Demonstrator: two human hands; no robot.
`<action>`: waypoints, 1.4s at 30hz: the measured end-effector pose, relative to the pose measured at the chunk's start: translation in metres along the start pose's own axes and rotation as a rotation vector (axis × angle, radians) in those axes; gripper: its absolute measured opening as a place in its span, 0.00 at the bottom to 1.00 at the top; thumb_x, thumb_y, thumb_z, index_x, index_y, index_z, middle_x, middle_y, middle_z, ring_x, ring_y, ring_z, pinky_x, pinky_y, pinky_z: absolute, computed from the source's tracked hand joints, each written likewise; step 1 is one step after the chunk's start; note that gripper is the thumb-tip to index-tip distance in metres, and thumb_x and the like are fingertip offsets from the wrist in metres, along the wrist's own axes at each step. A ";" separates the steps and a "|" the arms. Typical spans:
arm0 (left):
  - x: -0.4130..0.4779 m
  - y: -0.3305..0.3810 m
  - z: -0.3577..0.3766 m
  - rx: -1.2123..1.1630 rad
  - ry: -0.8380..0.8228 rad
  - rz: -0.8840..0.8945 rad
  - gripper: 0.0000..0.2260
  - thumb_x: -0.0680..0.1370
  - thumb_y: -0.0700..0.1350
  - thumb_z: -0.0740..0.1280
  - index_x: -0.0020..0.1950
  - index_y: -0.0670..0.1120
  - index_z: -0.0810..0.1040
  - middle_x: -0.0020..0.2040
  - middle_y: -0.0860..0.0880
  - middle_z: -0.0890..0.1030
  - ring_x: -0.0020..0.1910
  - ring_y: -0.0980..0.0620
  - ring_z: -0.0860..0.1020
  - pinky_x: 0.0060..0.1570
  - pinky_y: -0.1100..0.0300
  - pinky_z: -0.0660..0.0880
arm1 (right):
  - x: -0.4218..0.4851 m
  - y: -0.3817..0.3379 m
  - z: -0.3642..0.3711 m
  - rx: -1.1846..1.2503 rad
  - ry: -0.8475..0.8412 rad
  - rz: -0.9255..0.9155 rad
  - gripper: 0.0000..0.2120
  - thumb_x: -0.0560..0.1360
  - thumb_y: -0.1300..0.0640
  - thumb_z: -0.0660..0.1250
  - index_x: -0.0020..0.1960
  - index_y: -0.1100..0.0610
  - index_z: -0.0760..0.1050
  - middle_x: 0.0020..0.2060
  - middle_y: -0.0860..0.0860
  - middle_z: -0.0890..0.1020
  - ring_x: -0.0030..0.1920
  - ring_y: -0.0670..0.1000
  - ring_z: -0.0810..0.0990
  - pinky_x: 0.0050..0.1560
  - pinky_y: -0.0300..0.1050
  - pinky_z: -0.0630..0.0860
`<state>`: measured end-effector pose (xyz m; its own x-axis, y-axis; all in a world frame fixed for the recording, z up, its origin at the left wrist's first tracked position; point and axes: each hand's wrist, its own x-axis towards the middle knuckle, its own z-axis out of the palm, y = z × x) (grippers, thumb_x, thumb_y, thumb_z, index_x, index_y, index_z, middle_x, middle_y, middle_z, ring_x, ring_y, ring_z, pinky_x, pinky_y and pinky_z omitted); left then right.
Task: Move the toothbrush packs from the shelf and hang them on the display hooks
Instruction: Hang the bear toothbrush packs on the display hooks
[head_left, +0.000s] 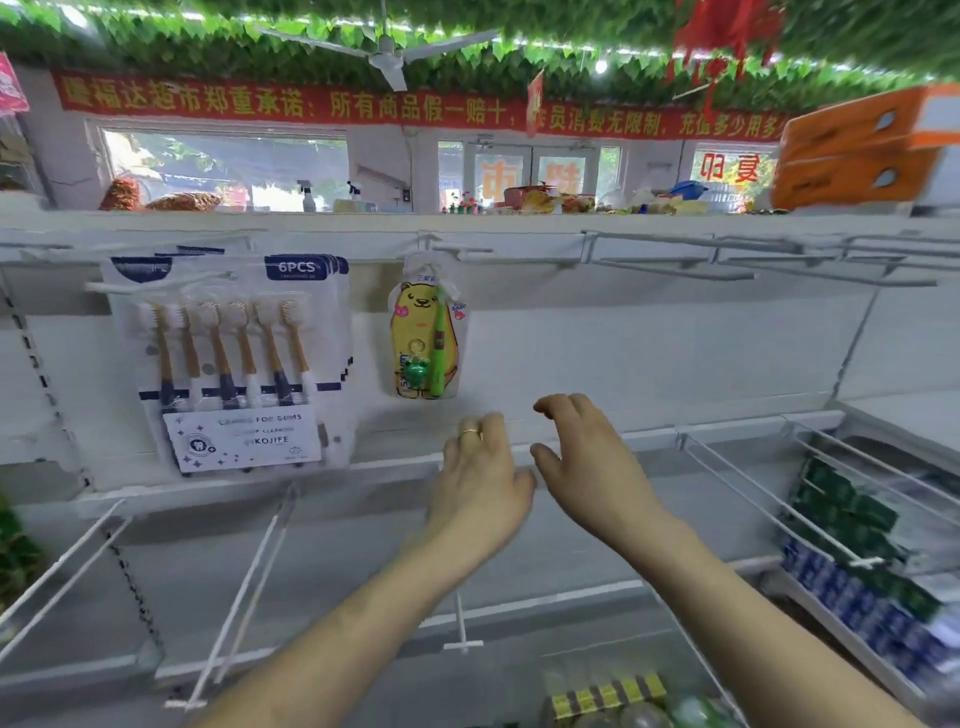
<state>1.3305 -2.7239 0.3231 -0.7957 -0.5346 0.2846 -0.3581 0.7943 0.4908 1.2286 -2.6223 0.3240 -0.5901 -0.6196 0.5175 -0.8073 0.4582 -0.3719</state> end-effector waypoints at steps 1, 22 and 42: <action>0.000 0.011 0.009 0.057 -0.001 0.056 0.26 0.83 0.50 0.64 0.79 0.45 0.61 0.75 0.44 0.66 0.74 0.42 0.66 0.64 0.48 0.71 | -0.011 0.008 -0.009 -0.062 0.011 0.015 0.21 0.80 0.58 0.66 0.73 0.55 0.71 0.67 0.53 0.75 0.66 0.58 0.75 0.57 0.56 0.77; -0.142 0.531 0.333 0.084 -0.180 0.991 0.28 0.79 0.55 0.69 0.76 0.48 0.67 0.78 0.45 0.67 0.75 0.41 0.66 0.65 0.43 0.73 | -0.371 0.394 -0.360 -0.899 0.101 0.663 0.13 0.74 0.57 0.71 0.56 0.59 0.75 0.50 0.58 0.79 0.49 0.63 0.80 0.41 0.54 0.73; -0.154 0.832 0.647 0.004 -0.420 1.363 0.27 0.73 0.51 0.72 0.71 0.46 0.72 0.75 0.44 0.71 0.69 0.39 0.72 0.56 0.46 0.74 | -0.531 0.699 -0.492 -0.964 -0.009 1.314 0.16 0.78 0.57 0.66 0.65 0.58 0.73 0.57 0.57 0.76 0.56 0.63 0.78 0.51 0.56 0.74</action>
<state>0.8389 -1.7942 0.1542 -0.5963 0.7585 0.2628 0.7914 0.6104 0.0339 0.9812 -1.6596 0.1682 -0.8330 0.4955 0.2461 0.5244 0.8490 0.0657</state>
